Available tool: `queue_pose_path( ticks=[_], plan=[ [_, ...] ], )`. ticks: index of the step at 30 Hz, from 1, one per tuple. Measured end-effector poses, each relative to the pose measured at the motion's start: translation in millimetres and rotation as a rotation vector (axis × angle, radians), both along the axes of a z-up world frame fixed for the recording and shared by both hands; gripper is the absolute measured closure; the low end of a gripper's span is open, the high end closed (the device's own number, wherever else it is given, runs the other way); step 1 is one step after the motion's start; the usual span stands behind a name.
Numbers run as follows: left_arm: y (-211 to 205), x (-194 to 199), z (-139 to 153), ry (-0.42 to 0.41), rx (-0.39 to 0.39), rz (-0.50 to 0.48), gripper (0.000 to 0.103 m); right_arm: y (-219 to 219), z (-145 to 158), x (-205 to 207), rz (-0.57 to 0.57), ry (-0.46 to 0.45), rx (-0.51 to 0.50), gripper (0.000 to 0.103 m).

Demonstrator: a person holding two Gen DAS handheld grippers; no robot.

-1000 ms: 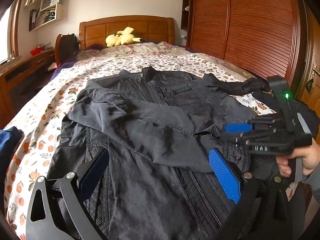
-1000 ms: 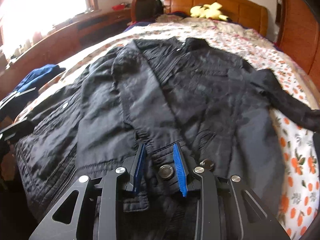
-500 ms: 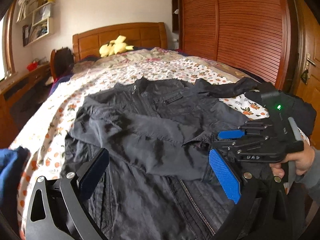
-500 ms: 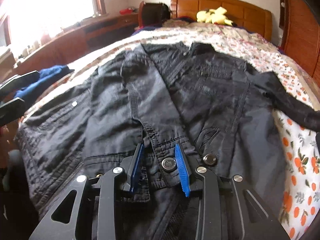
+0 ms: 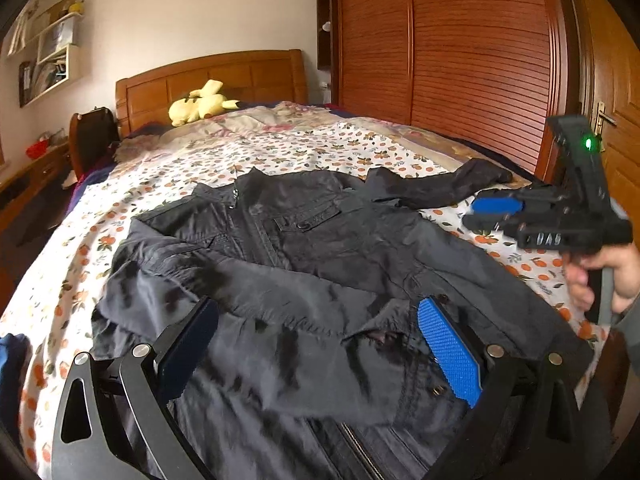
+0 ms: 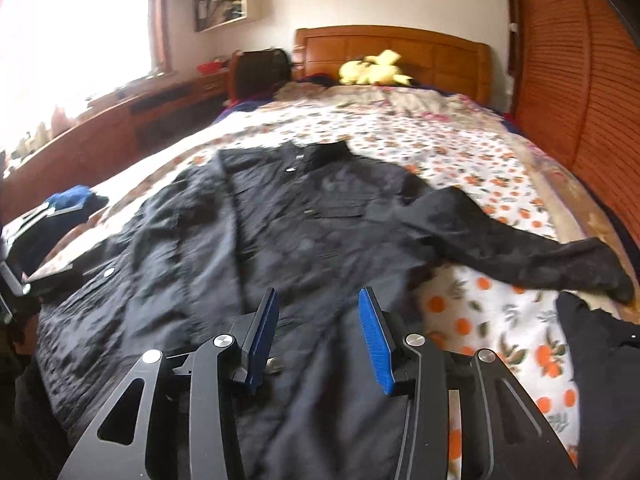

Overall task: Fold large clothes
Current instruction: 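Fold the grasped panel further over the jacket and open the right gripper, then move the open right gripper to the black sleeve end and grasp it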

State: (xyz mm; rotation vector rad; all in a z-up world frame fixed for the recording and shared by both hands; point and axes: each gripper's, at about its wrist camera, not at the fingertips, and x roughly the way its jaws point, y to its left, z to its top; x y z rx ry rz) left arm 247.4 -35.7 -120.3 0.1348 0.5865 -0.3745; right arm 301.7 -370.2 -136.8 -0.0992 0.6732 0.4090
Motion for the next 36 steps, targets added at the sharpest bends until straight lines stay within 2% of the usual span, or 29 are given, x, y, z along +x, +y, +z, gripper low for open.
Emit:
queue_pose_path(
  ticks=[7,9,12,16,25,31,36],
  plan=[
    [-6,33,-31,0.032,0.0,-0.013,0.002,-31,-9,37,-0.096,0.016,-0.008,0.061],
    [-5,37,-39,0.042,-0.006,-0.014,0.002,-41,-16,50,-0.133,0.031,-0.015,0.05],
    [-5,40,-52,0.055,-0.013,-0.02,0.002,-55,-25,68,-0.189,0.04,-0.039,0.042],
    [-4,40,-64,0.065,-0.024,-0.026,0.002,-71,-37,94,-0.254,0.067,-0.04,0.041],
    [11,29,-63,0.011,-0.11,-0.007,0.002,-98,-58,145,-0.383,0.143,-0.015,0.041],
    [10,24,-60,-0.014,-0.105,-0.007,0.002,-115,-64,164,-0.492,0.185,0.044,0.04],
    [9,20,-58,-0.037,-0.096,-0.01,0.002,-125,-65,172,-0.588,0.221,0.088,0.036]
  ],
)
